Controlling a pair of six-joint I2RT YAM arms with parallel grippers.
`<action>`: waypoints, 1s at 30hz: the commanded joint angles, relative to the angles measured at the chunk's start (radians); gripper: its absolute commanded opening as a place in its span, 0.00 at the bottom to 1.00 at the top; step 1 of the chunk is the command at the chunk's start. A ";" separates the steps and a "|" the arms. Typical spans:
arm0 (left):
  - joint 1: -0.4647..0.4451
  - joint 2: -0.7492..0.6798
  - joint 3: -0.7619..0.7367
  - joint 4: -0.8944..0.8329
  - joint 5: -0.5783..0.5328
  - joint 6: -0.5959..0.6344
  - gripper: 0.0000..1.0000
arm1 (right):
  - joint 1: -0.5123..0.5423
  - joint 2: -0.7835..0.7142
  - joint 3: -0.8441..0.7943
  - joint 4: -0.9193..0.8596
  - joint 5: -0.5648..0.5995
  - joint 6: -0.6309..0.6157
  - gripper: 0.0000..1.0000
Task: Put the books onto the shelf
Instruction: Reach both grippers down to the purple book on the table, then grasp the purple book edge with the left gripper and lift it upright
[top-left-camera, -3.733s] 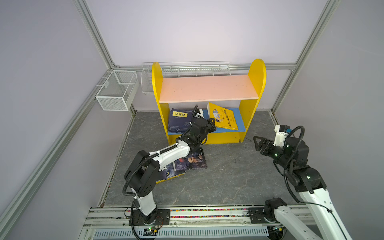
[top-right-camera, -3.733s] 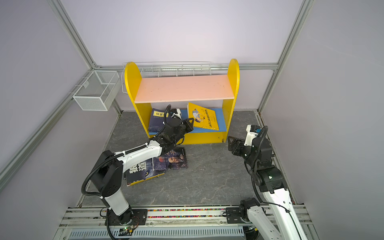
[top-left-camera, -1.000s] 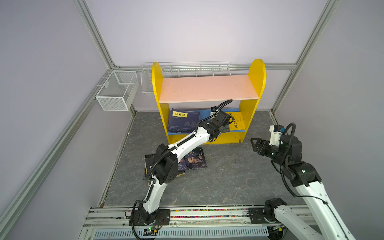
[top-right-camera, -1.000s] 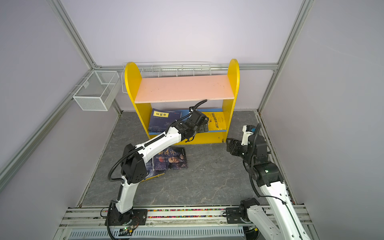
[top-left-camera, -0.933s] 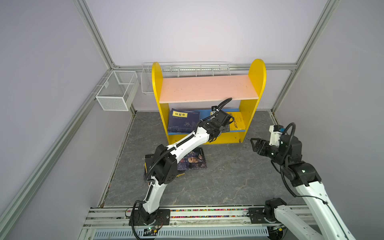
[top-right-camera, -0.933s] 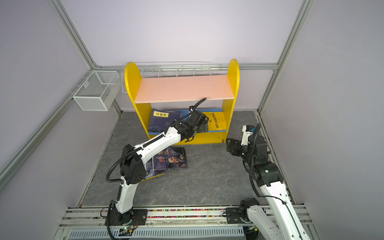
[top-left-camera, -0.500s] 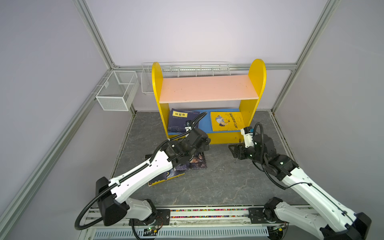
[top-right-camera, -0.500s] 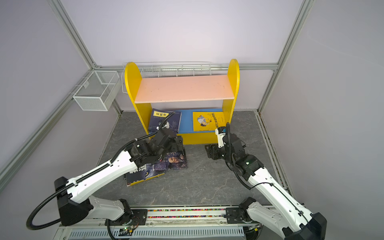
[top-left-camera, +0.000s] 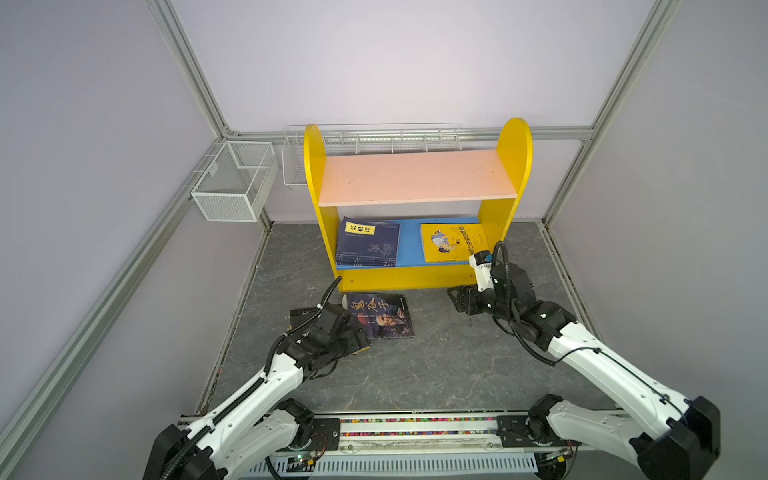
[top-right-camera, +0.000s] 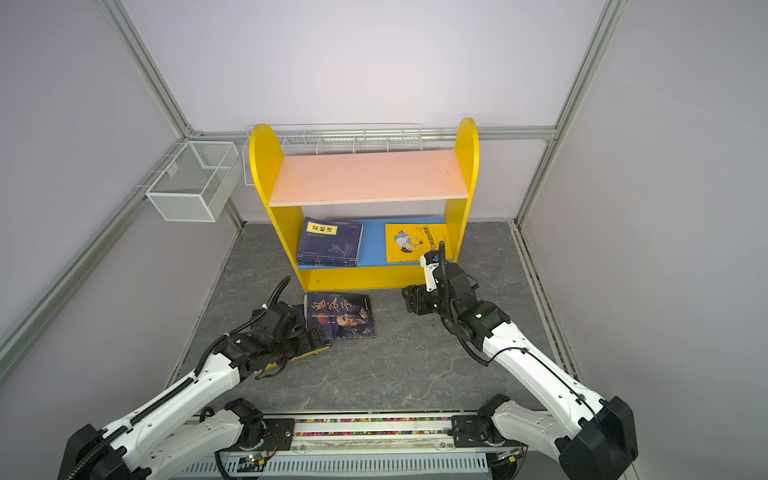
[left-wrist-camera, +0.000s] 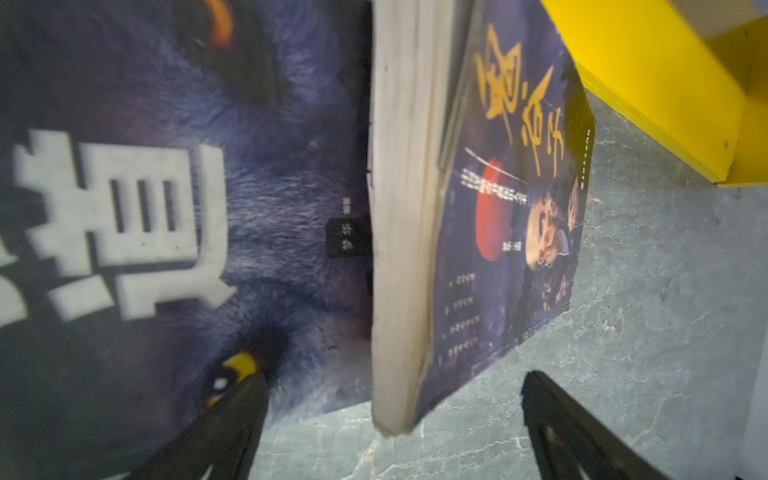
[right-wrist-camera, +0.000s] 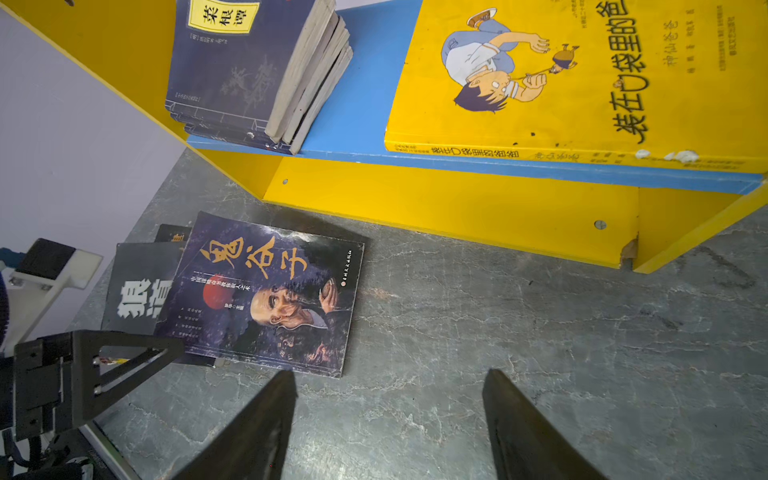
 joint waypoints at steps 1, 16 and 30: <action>0.042 -0.024 -0.080 0.173 0.124 -0.025 0.94 | 0.007 0.012 -0.010 0.027 -0.005 -0.018 0.74; 0.120 0.071 -0.237 0.427 0.188 -0.035 0.10 | 0.008 0.025 0.031 -0.032 -0.012 -0.047 0.74; 0.021 -0.201 0.019 0.270 0.384 0.134 0.00 | -0.211 -0.084 -0.009 -0.051 0.051 0.052 0.76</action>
